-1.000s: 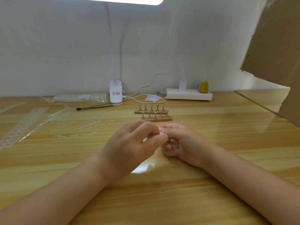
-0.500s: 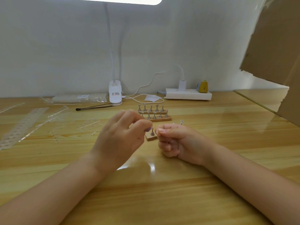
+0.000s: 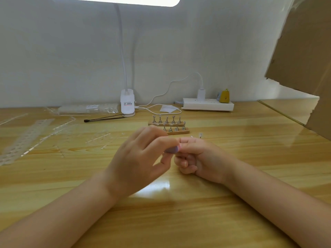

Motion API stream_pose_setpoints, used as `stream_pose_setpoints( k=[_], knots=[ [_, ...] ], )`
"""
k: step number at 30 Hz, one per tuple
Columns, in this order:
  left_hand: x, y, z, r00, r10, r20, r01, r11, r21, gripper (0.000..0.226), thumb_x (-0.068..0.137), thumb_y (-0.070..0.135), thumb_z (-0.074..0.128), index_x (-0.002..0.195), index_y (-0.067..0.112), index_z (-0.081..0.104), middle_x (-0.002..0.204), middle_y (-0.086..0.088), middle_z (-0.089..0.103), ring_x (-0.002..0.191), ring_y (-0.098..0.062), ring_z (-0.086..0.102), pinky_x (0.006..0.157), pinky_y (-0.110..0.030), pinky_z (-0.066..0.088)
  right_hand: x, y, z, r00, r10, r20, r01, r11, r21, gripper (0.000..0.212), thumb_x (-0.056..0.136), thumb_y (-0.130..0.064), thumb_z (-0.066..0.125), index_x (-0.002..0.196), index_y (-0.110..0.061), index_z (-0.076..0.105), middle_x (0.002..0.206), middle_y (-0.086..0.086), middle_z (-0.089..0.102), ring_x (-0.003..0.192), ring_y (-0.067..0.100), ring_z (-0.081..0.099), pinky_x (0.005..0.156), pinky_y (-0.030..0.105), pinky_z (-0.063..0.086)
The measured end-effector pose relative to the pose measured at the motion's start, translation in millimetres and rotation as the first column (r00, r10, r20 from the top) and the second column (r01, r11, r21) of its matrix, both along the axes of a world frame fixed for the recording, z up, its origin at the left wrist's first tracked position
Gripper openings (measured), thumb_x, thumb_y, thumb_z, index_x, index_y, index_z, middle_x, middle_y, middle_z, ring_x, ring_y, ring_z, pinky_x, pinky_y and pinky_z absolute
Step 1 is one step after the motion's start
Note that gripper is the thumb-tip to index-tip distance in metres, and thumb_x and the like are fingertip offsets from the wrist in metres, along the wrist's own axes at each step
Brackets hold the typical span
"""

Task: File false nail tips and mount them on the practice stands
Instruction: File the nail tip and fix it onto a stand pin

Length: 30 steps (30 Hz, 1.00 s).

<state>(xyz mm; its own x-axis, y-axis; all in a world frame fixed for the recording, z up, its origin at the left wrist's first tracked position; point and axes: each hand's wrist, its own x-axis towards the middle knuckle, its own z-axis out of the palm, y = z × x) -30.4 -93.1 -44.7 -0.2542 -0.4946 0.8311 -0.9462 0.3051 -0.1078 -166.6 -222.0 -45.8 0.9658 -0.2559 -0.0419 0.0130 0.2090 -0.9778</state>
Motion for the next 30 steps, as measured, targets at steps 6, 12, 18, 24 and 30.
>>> stream_pose_setpoints(
  k=[6, 12, 18, 24, 30],
  knots=[
    [5, 0, 2, 0.992, 0.125, 0.009, -0.125, 0.991, 0.049, 0.012, 0.08, 0.003, 0.064, 0.089, 0.004, 0.071, 0.082, -0.009, 0.064, 0.072, -0.025, 0.062, 0.069, -0.035, 0.051, -2, -1, 1, 1.0, -0.018, -0.012, 0.018, 0.999, 0.033, 0.008, 0.084, -0.015, 0.058, 0.076, -0.014, 0.056, 0.07, 0.002, 0.033, 0.054, 0.008, 0.041, 0.043, 0.017, 0.023],
    [-4, 0, 0, 0.998, -0.053, -0.025, 0.054, 0.997, 0.045, 0.026, 0.083, 0.006, 0.064, 0.105, 0.015, 0.055, 0.088, -0.007, 0.063, 0.082, -0.021, 0.061, 0.08, -0.026, 0.048, 1, -1, -1, 1.0, -0.015, -0.007, 0.015, 1.0, 0.018, 0.005, 0.082, -0.011, 0.058, 0.082, -0.014, 0.061, 0.069, -0.001, 0.044, 0.052, 0.007, 0.042, 0.041, 0.016, 0.026],
    [8, 1, 3, 0.989, 0.137, -0.056, -0.134, 0.989, 0.066, 0.013, 0.08, 0.003, 0.066, 0.093, 0.003, 0.07, 0.085, -0.008, 0.064, 0.075, -0.024, 0.062, 0.069, -0.04, 0.053, -1, -1, 1, 0.998, -0.057, -0.01, 0.057, 0.996, 0.064, 0.004, 0.082, -0.015, 0.059, 0.079, -0.014, 0.058, 0.065, -0.002, 0.041, 0.051, 0.008, 0.043, 0.041, 0.016, 0.026],
    [-4, -2, -1, 0.979, -0.073, -0.191, 0.092, 0.991, 0.093, 0.021, 0.085, 0.005, 0.062, 0.105, 0.007, 0.057, 0.093, -0.005, 0.059, 0.085, -0.018, 0.06, 0.075, -0.032, 0.052, -3, 2, 1, 0.998, -0.057, 0.031, 0.056, 0.998, 0.025, 0.01, 0.087, -0.017, 0.063, 0.087, -0.017, 0.053, 0.066, -0.007, 0.055, 0.053, 0.007, 0.042, 0.045, 0.018, 0.023],
    [3, -2, -4, 0.968, 0.005, -0.252, 0.029, 0.991, 0.131, 0.019, 0.084, 0.003, 0.066, 0.102, 0.001, 0.061, 0.096, -0.005, 0.061, 0.089, -0.011, 0.06, 0.081, -0.025, 0.054, -1, 2, 0, 0.991, -0.126, 0.041, 0.124, 0.991, 0.058, 0.008, 0.083, -0.018, 0.059, 0.088, -0.016, 0.052, 0.063, -0.006, 0.045, 0.051, 0.007, 0.041, 0.043, 0.018, 0.022]
  ],
)
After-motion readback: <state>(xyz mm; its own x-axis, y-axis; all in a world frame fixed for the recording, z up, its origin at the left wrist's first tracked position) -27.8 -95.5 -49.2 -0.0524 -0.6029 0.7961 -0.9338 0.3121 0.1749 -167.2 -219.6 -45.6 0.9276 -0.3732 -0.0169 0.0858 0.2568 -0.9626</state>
